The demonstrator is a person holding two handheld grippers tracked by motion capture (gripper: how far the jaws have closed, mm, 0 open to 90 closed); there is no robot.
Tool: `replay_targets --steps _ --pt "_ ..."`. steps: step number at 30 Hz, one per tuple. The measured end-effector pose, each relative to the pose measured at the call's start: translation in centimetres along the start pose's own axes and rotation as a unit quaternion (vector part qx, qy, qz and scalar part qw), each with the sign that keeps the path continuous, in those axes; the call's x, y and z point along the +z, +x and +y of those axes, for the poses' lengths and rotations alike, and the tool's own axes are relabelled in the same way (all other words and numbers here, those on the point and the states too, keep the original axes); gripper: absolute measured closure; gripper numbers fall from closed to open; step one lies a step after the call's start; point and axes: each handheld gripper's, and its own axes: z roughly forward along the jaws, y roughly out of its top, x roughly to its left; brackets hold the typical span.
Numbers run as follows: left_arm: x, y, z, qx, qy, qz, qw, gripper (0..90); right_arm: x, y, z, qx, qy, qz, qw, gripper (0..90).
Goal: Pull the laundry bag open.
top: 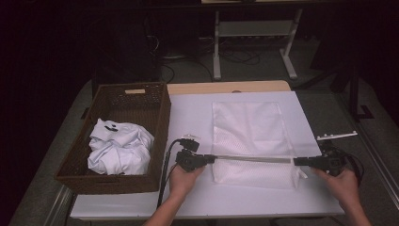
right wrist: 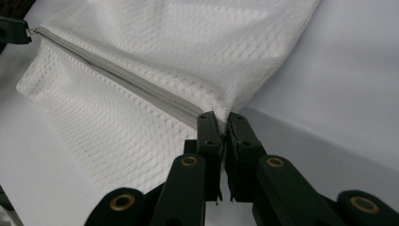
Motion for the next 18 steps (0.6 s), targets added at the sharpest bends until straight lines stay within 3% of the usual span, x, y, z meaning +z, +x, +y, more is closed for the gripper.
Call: replay_targets --steps 3,11,14,15,18 --pt "-0.6 0.2 -0.2 0.006 -0.004 0.020 0.9998 86.7 0.2 0.0 0.2 -0.003 0.002 -0.004 1.0000 84.5" --pt "-1.4 0.7 -0.9 0.011 -0.006 0.043 0.9990 86.7 0.9 0.4 0.3 -0.011 0.006 0.005 0.9999 84.5" --pt "-1.5 1.1 -1.3 0.005 -0.005 0.042 0.9991 86.5 1.3 0.9 0.3 -0.023 0.007 0.001 0.9997 83.4" --pt "-1.6 1.2 -1.6 -0.011 -0.010 0.036 0.9992 86.4 1.3 1.0 0.3 -0.026 0.005 0.000 0.9997 81.9" --pt "-1.6 1.1 -1.7 -0.006 -0.011 0.041 0.9991 85.7 1.0 1.2 0.3 -0.028 -0.008 -0.002 0.9996 77.1"
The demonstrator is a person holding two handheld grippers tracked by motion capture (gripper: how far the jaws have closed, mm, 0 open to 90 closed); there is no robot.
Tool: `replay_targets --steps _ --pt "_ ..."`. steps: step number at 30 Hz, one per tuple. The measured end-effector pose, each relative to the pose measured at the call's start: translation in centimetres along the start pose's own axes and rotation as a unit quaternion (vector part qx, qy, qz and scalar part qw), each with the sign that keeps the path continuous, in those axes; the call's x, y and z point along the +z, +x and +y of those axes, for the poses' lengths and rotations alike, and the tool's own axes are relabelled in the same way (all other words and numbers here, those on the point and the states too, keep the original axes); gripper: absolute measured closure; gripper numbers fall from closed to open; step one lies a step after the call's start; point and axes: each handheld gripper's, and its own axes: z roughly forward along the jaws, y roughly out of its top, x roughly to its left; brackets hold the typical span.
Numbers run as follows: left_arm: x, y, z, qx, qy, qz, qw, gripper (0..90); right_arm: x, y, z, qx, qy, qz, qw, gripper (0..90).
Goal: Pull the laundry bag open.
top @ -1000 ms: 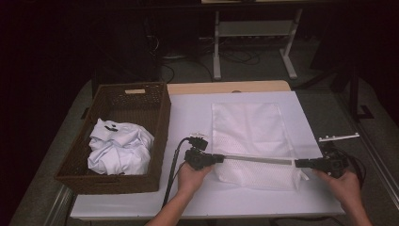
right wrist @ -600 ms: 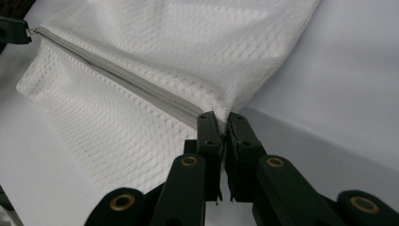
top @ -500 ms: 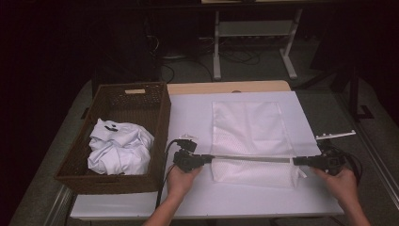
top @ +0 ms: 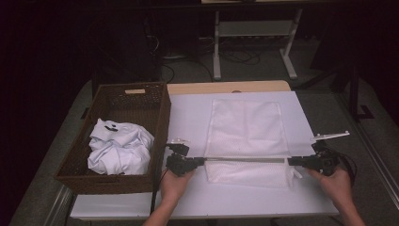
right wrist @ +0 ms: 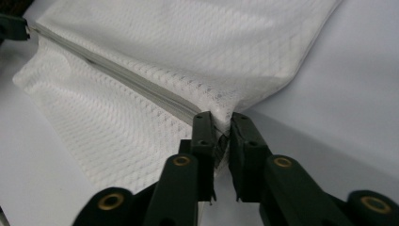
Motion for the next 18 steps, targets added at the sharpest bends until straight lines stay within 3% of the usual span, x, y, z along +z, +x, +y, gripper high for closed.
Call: replay_targets --steps 1,5,11,18 --pt "-0.1 0.0 0.0 0.002 -0.004 0.001 1.0000 84.7 -0.4 0.1 -0.1 -0.003 -0.014 -0.013 0.9998 69.6" --pt "-0.5 -0.2 0.0 0.008 -0.012 0.009 0.9999 76.0 -1.2 0.3 -0.5 -0.012 -0.033 -0.013 0.9993 63.8" --pt "-1.0 -0.4 -0.2 0.021 -0.018 0.005 0.9996 69.0 -2.2 1.0 -1.2 -0.024 -0.051 -0.023 0.9982 60.3" --pt "-1.2 -0.5 0.0 0.031 -0.023 -0.003 0.9992 61.2 -2.8 1.8 -2.2 -0.034 -0.050 -0.036 0.9975 58.6"
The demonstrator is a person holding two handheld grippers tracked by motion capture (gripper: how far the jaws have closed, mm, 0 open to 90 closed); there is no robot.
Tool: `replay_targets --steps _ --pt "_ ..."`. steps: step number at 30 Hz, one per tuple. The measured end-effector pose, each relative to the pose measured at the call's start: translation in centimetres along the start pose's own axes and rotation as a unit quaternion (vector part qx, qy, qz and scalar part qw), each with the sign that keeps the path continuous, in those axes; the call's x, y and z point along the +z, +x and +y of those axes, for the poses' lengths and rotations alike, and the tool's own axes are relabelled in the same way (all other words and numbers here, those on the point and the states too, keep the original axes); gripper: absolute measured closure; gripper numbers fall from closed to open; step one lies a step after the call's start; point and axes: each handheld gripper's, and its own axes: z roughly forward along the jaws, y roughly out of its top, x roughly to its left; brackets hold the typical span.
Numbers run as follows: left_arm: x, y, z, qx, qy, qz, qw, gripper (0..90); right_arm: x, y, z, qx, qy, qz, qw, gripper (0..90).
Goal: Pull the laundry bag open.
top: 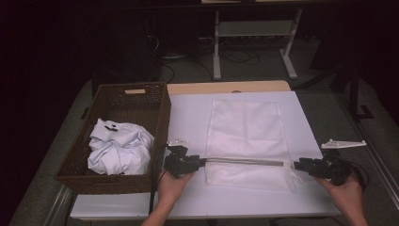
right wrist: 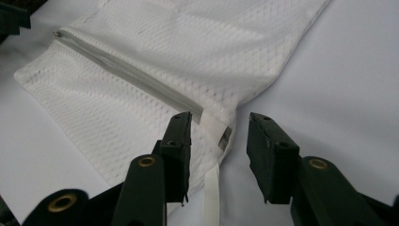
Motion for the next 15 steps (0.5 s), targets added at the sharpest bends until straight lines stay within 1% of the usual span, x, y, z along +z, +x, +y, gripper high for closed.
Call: replay_targets --steps 3,5,7,8,9,12,13,15 --pt "0.0 -0.1 0.0 0.002 -0.004 -0.005 1.0000 59.1 -0.6 0.7 -0.7 -0.009 -0.001 -0.006 0.9999 58.1" --pt "-0.1 -0.2 0.0 0.004 -0.004 -0.007 1.0000 58.6 -0.7 0.9 -0.9 -0.012 -0.002 -0.010 0.9999 58.1" --pt "-0.2 -0.2 0.1 0.007 -0.006 -0.010 0.9999 57.7 -1.2 1.6 -1.4 -0.021 0.000 -0.017 0.9996 57.9" --pt "-0.2 -0.2 0.1 0.007 -0.006 -0.010 0.9999 57.0 -1.2 1.6 -1.4 -0.021 0.000 -0.017 0.9996 57.9" --pt "-0.2 -0.3 0.1 0.008 -0.006 -0.012 0.9999 57.0 -1.3 1.8 -1.6 -0.027 -0.001 -0.018 0.9995 57.9" --pt "-0.3 -0.4 0.2 0.009 -0.007 -0.016 0.9998 56.0 -1.6 2.4 -2.0 -0.032 0.001 -0.026 0.9991 57.8" --pt "-0.2 -0.4 0.3 0.012 -0.007 -0.018 0.9997 54.7 -1.8 2.9 -2.4 -0.034 0.003 -0.032 0.9989 57.5" --pt "-0.2 -0.5 0.3 0.011 -0.007 -0.020 0.9997 54.6 -1.9 3.1 -2.5 -0.037 0.005 -0.033 0.9988 57.2"
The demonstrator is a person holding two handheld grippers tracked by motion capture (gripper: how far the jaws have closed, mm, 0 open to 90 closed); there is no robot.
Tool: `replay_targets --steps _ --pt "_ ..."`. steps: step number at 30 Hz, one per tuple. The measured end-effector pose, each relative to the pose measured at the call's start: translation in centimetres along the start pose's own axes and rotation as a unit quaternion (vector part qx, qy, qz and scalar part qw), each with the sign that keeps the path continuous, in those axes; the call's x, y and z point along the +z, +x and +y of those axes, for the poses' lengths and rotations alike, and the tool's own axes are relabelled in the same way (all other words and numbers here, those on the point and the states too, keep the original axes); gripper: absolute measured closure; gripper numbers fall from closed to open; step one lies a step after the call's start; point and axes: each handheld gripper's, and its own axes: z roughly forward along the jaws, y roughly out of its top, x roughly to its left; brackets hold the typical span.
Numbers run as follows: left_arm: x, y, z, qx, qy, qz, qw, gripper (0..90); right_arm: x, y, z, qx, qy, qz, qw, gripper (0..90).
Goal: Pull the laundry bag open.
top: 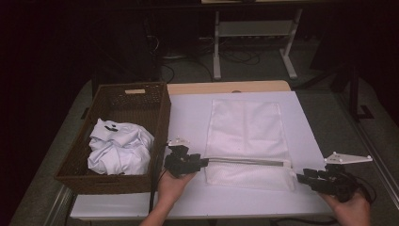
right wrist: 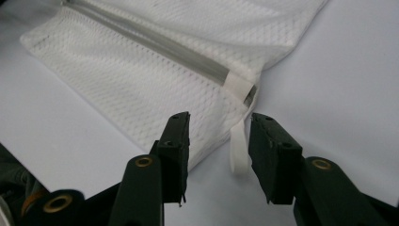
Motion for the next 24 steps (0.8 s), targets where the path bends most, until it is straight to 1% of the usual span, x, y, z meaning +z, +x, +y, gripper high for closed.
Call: replay_targets --steps 2,3,4,5,6,7,8,9,10,12,13,14,16,17,20,21,22,23,24 --pt "0.1 -0.1 0.0 0.003 0.002 -0.003 1.0000 54.2 -0.2 0.6 -0.2 -0.004 0.004 0.002 1.0000 56.1" --pt "0.2 -0.2 0.1 0.006 0.003 -0.007 1.0000 53.6 -0.2 1.2 -0.2 -0.011 0.005 0.009 0.9999 55.1" --pt "0.2 -0.2 0.1 0.006 0.003 -0.007 1.0000 53.3 -0.2 1.2 -0.2 -0.011 0.005 0.009 0.9999 55.1" --pt "0.2 -0.3 0.2 0.007 0.004 -0.009 0.9999 53.3 -0.2 1.5 -0.1 -0.014 0.005 0.014 0.9998 54.3" --pt "0.2 -0.4 0.2 0.009 0.006 -0.012 0.9999 52.2 0.1 2.1 0.2 -0.023 0.006 0.022 0.9995 53.4" --pt "0.3 -0.4 0.3 0.010 0.005 -0.014 0.9998 52.2 0.1 2.1 0.2 -0.023 0.006 0.022 0.9995 53.4" --pt "0.3 -0.5 0.4 0.011 0.003 -0.017 0.9998 51.5 0.6 2.5 0.6 -0.031 0.008 0.034 0.9989 52.2" --pt "0.3 -0.5 0.4 0.011 0.003 -0.017 0.9998 51.2 0.6 2.5 0.6 -0.031 0.008 0.034 0.9989 52.2" --pt "0.3 -0.5 0.6 0.011 0.002 -0.021 0.9997 50.8 1.0 2.8 1.0 -0.036 0.010 0.043 0.9984 51.0" --pt "0.3 -0.6 0.7 0.012 0.002 -0.023 0.9997 49.9 1.6 3.0 1.5 -0.041 0.013 0.055 0.9976 50.3" --pt "0.3 -0.6 0.7 0.012 0.002 -0.023 0.9997 49.7 1.6 3.0 1.5 -0.041 0.013 0.055 0.9976 50.3" --pt "0.3 -0.6 0.7 0.014 0.002 -0.025 0.9996 49.7 1.9 3.0 1.7 -0.041 0.014 0.060 0.9973 50.1" --pt "0.3 -0.7 0.9 0.016 0.000 -0.027 0.9995 48.2 2.6 2.9 2.5 -0.044 0.012 0.076 0.9961 48.1" --pt "0.3 -0.7 0.9 0.017 0.001 -0.029 0.9995 48.2 2.6 2.9 2.5 -0.044 0.012 0.076 0.9961 48.1" --pt "0.3 -0.8 1.1 0.017 0.002 -0.032 0.9993 45.3 3.3 2.9 3.4 -0.058 0.006 0.080 0.9951 46.6" --pt "0.3 -0.8 1.1 0.021 0.003 -0.033 0.9993 44.8 3.5 3.0 3.6 -0.063 0.006 0.081 0.9947 46.2" --pt "0.4 -0.7 1.2 0.021 0.004 -0.037 0.9991 43.3 4.1 3.1 4.1 -0.075 0.007 0.084 0.9936 45.4" --pt "0.4 -0.7 1.2 0.021 0.004 -0.037 0.9991 42.6 4.1 3.1 4.1 -0.075 0.007 0.084 0.9936 45.4" --pt "0.4 -0.8 1.2 0.020 0.005 -0.040 0.9990 42.2 4.7 3.1 4.6 -0.078 0.011 0.088 0.9929 43.5"
